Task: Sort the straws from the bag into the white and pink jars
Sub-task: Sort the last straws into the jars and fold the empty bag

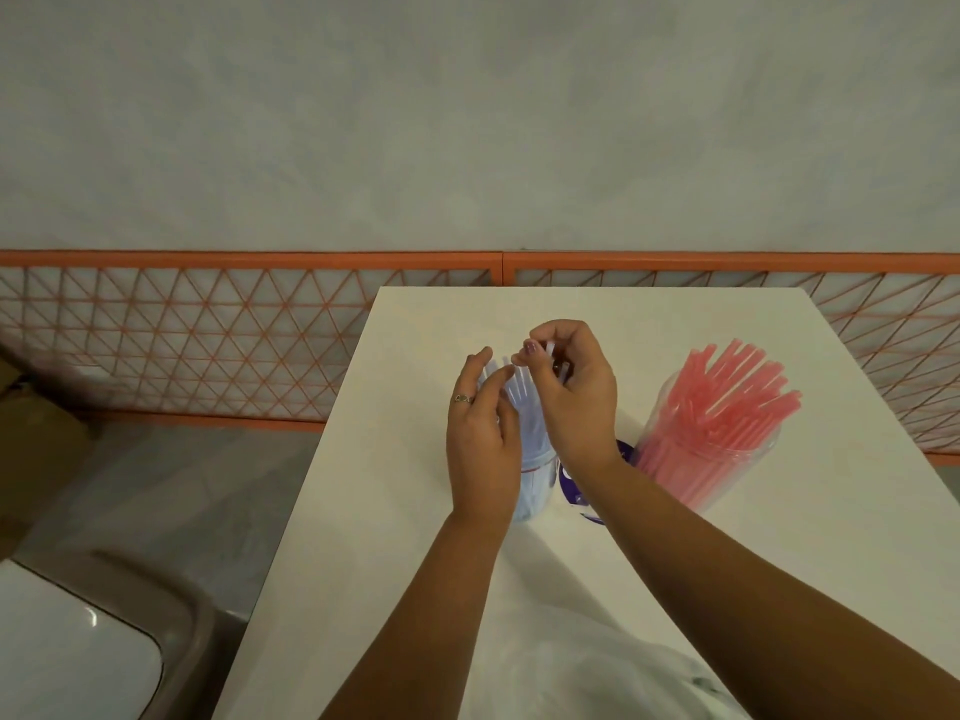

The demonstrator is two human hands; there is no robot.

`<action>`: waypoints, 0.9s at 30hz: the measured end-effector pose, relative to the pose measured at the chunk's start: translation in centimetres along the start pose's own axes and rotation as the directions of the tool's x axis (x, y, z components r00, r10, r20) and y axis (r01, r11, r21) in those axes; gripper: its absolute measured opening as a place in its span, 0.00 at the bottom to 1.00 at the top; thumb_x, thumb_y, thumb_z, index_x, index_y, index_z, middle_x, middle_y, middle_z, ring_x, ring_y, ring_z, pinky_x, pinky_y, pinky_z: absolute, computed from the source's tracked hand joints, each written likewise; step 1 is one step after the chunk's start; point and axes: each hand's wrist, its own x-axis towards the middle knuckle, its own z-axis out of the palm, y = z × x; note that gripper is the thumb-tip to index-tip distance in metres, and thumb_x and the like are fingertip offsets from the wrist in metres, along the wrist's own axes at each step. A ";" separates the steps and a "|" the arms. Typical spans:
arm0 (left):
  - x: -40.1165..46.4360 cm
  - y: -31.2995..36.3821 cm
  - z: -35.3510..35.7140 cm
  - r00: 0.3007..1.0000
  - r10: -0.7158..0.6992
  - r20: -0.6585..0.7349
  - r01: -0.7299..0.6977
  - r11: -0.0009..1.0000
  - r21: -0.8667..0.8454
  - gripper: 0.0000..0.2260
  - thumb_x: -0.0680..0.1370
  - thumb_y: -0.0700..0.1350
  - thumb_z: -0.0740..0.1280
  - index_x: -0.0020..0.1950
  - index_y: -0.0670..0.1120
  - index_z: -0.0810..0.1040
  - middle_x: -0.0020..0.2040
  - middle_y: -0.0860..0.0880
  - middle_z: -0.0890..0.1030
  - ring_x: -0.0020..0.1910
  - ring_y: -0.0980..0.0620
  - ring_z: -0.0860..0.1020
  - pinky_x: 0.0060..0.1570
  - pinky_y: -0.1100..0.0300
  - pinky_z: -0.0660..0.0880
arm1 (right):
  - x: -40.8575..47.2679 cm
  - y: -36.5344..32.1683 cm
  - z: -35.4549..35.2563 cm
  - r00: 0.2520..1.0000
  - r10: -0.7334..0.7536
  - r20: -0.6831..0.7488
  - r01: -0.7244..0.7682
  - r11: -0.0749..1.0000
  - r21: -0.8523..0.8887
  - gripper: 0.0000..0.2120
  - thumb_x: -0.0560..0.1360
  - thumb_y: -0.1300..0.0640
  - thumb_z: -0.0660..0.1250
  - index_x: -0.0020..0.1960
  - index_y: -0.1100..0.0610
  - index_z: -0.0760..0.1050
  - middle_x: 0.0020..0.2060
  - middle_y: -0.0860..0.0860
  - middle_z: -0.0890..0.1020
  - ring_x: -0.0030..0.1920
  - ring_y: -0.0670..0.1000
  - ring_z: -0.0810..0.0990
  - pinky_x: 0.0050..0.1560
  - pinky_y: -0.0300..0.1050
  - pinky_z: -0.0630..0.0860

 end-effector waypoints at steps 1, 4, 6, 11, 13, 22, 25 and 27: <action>0.0 0.0 0.0 1.000 -0.003 0.005 0.003 1.000 -0.006 0.14 0.79 0.41 0.60 0.63 0.46 0.75 0.70 0.49 0.70 0.68 0.53 0.70 0.55 0.83 0.61 | -0.2 -0.1 0.0 1.000 -0.012 -0.001 0.012 1.000 0.003 0.05 0.77 0.63 0.64 0.50 0.55 0.71 0.41 0.50 0.80 0.45 0.50 0.81 0.46 0.31 0.75; -0.1 0.1 -0.2 1.000 -0.003 0.016 0.003 0.999 -0.032 0.14 0.79 0.42 0.60 0.63 0.45 0.75 0.70 0.49 0.70 0.67 0.52 0.70 0.58 0.77 0.62 | -0.8 -0.5 -0.3 0.997 -0.075 0.000 0.075 0.997 0.009 0.10 0.77 0.64 0.63 0.55 0.53 0.70 0.44 0.46 0.79 0.47 0.44 0.79 0.50 0.31 0.74; -0.2 0.1 -0.3 1.000 -0.008 0.022 0.010 0.998 -0.058 0.15 0.79 0.43 0.59 0.64 0.43 0.74 0.69 0.48 0.71 0.67 0.51 0.71 0.60 0.72 0.65 | -1.0 -0.5 -0.5 0.992 -0.121 0.038 0.123 0.991 -0.053 0.09 0.78 0.61 0.61 0.57 0.52 0.71 0.48 0.46 0.79 0.50 0.42 0.78 0.53 0.29 0.73; -0.3 0.2 -0.5 0.993 -0.084 0.080 0.091 0.992 -0.087 0.17 0.81 0.47 0.55 0.69 0.46 0.68 0.72 0.50 0.68 0.72 0.53 0.64 0.61 0.77 0.59 | -2.1 0.9 -1.1 0.948 -0.073 0.308 0.184 0.919 -0.349 0.27 0.76 0.45 0.47 0.61 0.60 0.75 0.59 0.56 0.79 0.61 0.50 0.75 0.63 0.26 0.61; -0.2 0.4 -0.8 0.989 -0.066 0.131 0.070 0.997 -0.031 0.19 0.81 0.48 0.54 0.71 0.47 0.65 0.74 0.50 0.64 0.73 0.53 0.61 0.64 0.71 0.58 | -2.5 1.3 -1.4 0.918 -0.010 0.397 0.199 0.876 -0.440 0.35 0.75 0.37 0.38 0.70 0.55 0.66 0.70 0.52 0.70 0.72 0.47 0.63 0.70 0.37 0.50; -1.8 1.5 -2.8 0.992 0.001 0.123 0.005 0.999 -0.050 0.27 0.75 0.57 0.53 0.72 0.48 0.62 0.73 0.49 0.65 0.71 0.51 0.65 0.65 0.68 0.60 | -5.3 -1.0 -3.9 0.953 -0.046 0.299 0.182 0.878 -0.443 0.32 0.72 0.29 0.39 0.70 0.44 0.50 0.75 0.45 0.54 0.74 0.44 0.52 0.73 0.50 0.43; -3.5 1.7 -3.7 0.988 0.155 0.019 -0.154 0.986 -0.057 0.27 0.77 0.61 0.52 0.67 0.45 0.69 0.66 0.52 0.72 0.65 0.60 0.67 0.61 0.79 0.60 | -8.1 0.1 -6.1 0.967 -0.052 0.248 0.166 0.869 -0.465 0.25 0.75 0.40 0.51 0.70 0.44 0.59 0.72 0.47 0.65 0.72 0.45 0.61 0.73 0.59 0.58; -4.8 1.4 -3.9 0.968 0.251 -0.021 -0.252 0.968 -0.008 0.23 0.79 0.58 0.53 0.63 0.43 0.73 0.61 0.51 0.76 0.61 0.62 0.69 0.61 0.78 0.62 | -10.1 1.3 -7.6 0.949 -0.022 0.314 0.180 0.857 -0.483 0.26 0.74 0.40 0.55 0.69 0.46 0.64 0.71 0.46 0.66 0.70 0.44 0.64 0.70 0.57 0.63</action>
